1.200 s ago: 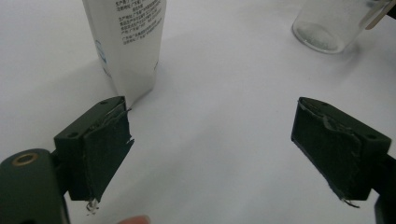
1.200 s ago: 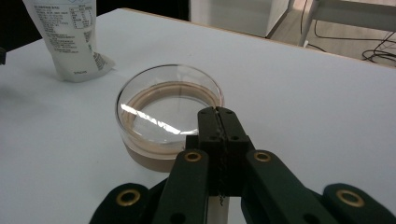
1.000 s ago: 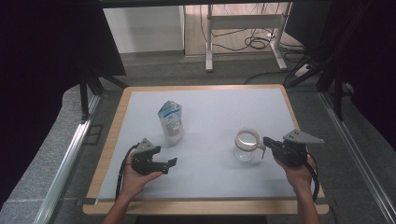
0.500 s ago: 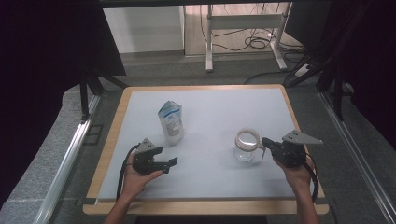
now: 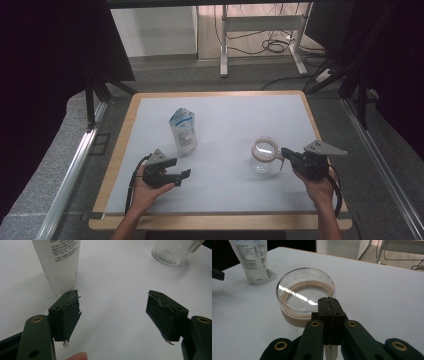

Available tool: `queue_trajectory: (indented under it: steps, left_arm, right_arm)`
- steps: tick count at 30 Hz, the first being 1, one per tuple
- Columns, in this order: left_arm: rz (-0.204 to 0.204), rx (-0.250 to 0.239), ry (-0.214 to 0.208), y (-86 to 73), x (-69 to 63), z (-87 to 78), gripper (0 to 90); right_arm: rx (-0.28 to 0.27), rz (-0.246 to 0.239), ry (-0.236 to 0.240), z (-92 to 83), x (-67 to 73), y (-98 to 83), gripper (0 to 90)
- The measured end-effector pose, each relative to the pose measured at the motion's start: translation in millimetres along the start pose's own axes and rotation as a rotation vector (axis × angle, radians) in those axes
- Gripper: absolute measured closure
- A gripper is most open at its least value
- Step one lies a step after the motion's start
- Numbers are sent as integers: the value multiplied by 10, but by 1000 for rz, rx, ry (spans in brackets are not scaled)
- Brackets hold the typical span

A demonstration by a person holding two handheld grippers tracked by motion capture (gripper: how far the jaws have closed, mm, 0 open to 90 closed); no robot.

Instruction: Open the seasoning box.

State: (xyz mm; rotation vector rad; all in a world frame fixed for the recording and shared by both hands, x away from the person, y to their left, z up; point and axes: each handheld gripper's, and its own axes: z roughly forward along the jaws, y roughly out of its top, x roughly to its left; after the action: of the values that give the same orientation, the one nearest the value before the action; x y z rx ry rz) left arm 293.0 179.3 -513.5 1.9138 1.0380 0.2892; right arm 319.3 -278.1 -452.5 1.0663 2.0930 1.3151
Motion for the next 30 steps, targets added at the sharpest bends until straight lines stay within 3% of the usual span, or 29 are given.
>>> queue_trajectory:
  steps: [7, 11, 15, 20, 23, 30]
  left_arm:
    - [8, -5, -11, 18, -43, 47, 279]
    - [51, -7, -38, 120, -192, 155, 409]
    - [103, -15, -90, 294, -365, 299, 539]
    - [117, -27, -164, 497, -505, 501, 702]
    - [122, -38, -179, 613, -561, 597, 791]
    - [132, -41, -225, 850, -685, 849, 875]
  right_arm:
    - [3, 2, -3, -5, -1, -11, 898]
    - [4, 1, -7, -5, 0, -10, 898]
    - [3, 0, -9, -5, 2, -10, 898]
    - [6, -2, -12, -8, 8, -9, 898]
    - [5, -3, -11, -9, 6, -10, 898]
    - [3, -3, -9, -10, 1, -14, 898]
